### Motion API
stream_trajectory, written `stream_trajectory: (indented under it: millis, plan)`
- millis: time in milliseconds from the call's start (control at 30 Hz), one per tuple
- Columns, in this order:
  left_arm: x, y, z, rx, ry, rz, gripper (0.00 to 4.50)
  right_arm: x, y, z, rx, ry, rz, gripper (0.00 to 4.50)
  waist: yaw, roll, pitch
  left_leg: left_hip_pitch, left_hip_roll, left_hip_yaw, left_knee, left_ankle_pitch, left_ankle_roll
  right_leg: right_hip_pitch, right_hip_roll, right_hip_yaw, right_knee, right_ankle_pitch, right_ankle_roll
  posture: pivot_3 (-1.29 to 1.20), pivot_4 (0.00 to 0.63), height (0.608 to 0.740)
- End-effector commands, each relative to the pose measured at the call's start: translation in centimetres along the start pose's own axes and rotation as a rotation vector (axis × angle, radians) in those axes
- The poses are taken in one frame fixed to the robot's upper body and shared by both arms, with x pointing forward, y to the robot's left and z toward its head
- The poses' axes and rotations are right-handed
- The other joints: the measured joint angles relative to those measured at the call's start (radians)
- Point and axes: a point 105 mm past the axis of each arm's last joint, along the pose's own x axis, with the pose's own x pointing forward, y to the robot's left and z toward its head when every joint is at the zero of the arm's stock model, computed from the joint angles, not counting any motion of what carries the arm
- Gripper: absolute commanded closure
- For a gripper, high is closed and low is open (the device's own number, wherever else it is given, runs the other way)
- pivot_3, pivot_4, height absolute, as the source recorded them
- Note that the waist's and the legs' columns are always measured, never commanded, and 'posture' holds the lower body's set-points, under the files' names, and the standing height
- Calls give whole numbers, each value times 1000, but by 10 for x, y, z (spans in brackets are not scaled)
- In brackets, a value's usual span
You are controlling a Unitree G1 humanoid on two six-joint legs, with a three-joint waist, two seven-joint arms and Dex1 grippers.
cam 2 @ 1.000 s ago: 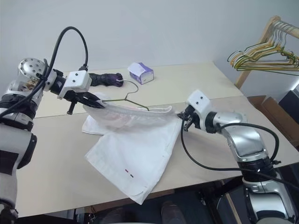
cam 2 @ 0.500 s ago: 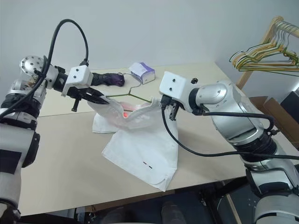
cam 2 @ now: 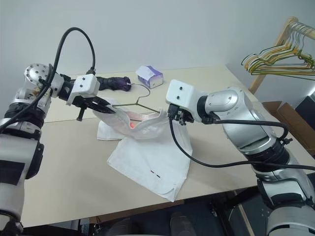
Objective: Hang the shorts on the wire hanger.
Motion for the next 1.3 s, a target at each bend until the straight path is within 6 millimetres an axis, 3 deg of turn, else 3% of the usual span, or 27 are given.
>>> stream_trajectory:
  millis: [33,267,567,900,1000,1167,1267,1300]
  plan:
    - [-8,7,22,31,-107,39,4500,-2,-4,-6,-6,-41,-11,1953,0,0,0,0,0,0,0,0,0,0,0,0,0,0,0,-128,0,740]
    - [-10,0,21,45,-84,6,4500,1,-13,-25,58,-48,2,1953,-4,0,0,1,0,0,0,0,0,1,0,0,0,0,0,-121,0,740]
    - [-3,-4,19,63,-76,-28,4500,2,-6,-13,101,-178,126,1953,-2,0,0,1,0,0,0,0,0,1,0,0,0,0,0,-124,0,740]
    - [1,-1,28,74,-134,-16,4500,19,3,-16,133,-144,217,1953,-3,0,0,1,0,0,0,0,0,1,0,0,0,0,0,-128,0,740]
    - [1,-1,28,70,-136,-16,4500,19,4,-17,134,-145,220,2539,-3,0,0,1,0,0,0,0,0,1,0,0,0,0,0,-125,0,740]
    - [1,-3,21,68,-110,-17,4500,19,3,-18,134,-137,207,4295,-3,0,0,1,0,0,0,0,0,1,0,0,0,0,0,-128,0,740]
    - [2,1,19,63,-120,17,4500,18,3,-20,141,-133,197,4483,-3,0,0,1,0,0,0,0,0,1,0,0,0,0,0,-135,0,740]
    - [2,3,20,62,-132,28,3808,17,4,-20,146,-132,193,4500,-3,0,0,1,0,0,0,0,0,1,0,0,0,0,0,-137,0,740]
